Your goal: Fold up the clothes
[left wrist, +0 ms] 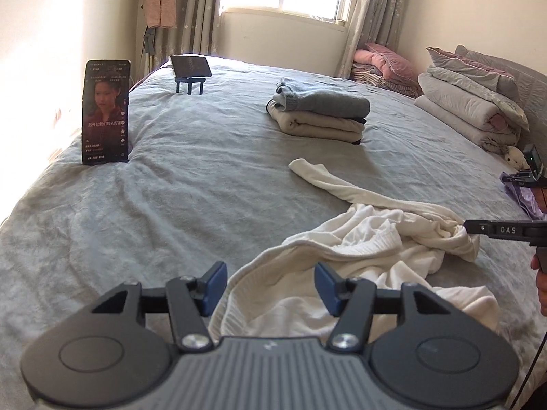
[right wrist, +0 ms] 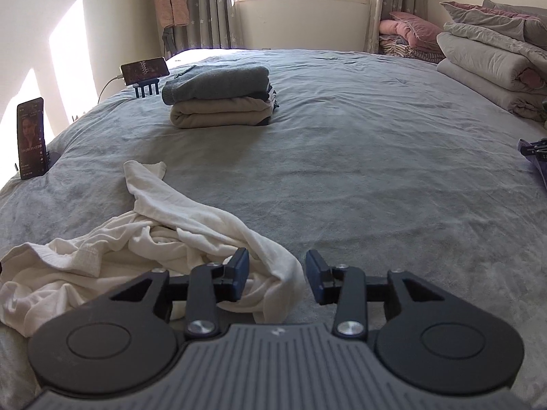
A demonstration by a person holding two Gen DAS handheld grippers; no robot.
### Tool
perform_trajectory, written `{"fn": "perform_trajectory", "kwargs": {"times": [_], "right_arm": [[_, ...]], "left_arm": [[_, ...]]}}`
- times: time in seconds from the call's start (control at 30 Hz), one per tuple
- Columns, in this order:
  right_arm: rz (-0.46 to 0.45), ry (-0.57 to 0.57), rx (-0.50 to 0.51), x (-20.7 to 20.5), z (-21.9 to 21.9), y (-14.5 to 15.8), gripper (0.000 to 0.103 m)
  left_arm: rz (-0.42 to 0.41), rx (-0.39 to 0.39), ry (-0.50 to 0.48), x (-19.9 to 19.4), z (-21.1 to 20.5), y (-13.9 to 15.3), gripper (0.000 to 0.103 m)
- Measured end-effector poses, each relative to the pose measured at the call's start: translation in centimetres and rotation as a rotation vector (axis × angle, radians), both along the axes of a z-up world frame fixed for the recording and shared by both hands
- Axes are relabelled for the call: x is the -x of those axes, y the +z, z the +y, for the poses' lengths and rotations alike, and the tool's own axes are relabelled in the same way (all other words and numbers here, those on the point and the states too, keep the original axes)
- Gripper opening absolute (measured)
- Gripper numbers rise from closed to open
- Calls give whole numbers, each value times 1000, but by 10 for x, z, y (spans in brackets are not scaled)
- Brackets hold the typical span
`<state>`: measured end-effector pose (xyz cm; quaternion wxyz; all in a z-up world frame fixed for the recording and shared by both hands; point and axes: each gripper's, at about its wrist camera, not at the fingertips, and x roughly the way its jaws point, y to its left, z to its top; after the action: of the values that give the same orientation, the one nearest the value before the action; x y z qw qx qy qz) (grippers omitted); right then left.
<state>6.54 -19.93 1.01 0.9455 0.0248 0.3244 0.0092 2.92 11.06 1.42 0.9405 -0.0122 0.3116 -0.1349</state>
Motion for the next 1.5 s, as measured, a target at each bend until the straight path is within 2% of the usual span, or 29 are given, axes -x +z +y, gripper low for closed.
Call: {"fn": "perform_trajectory", "kwargs": {"times": [0.07,0.2,0.4,0.5,0.53,0.57,0.6,0.63,0.67,0.7,0.73,0.77,0.93,1.13,1.27,1.4,1.5], "right_arm": [[-28,16,-15,1,2,4,57],[-53,85,-23,-2,16,5,57],[-36,222,-26,-10,42,-3,56],[-15,261,-22,-17,49,-10,56],[-7,265,-15,-20,51,-13,56],[-1,263,-3,-23,51,-17,53],[5,261,8,-25,52,-20,44],[11,257,18,-27,51,-22,33],[14,252,26,-29,50,-24,29],[14,246,29,-30,49,-25,21],[14,240,28,-30,47,-25,15],[15,233,26,-31,45,-24,14],[-18,175,20,-25,36,-15,12],[-106,76,23,-9,18,5,11],[-167,48,14,3,10,16,10],[-262,46,47,10,16,27,10],[-314,67,61,10,26,30,10]], "left_arm": [[-35,-17,-41,-2,-12,1,63],[-66,-45,-127,-10,-42,0,63],[-60,-90,-235,-24,-87,-11,63],[-41,-115,-253,-32,-102,-20,58],[-35,-120,-249,-34,-105,-22,53],[-24,-123,-241,-37,-107,-25,44],[-10,-118,-231,-39,-106,-26,41],[-1,-108,-219,-41,-105,-27,32],[6,-97,-206,-43,-103,-27,24],[10,-87,-188,-44,-99,-26,20],[12,-78,-167,-46,-96,-25,11],[14,-67,-147,-47,-92,-24,7],[12,-25,-35,-48,-72,-18,4],[-54,41,110,-41,-43,-2,3],[-86,85,162,-41,-30,6,3],[-151,78,204,-44,-33,17,2],[-210,45,242,-45,-38,22,2]]}}
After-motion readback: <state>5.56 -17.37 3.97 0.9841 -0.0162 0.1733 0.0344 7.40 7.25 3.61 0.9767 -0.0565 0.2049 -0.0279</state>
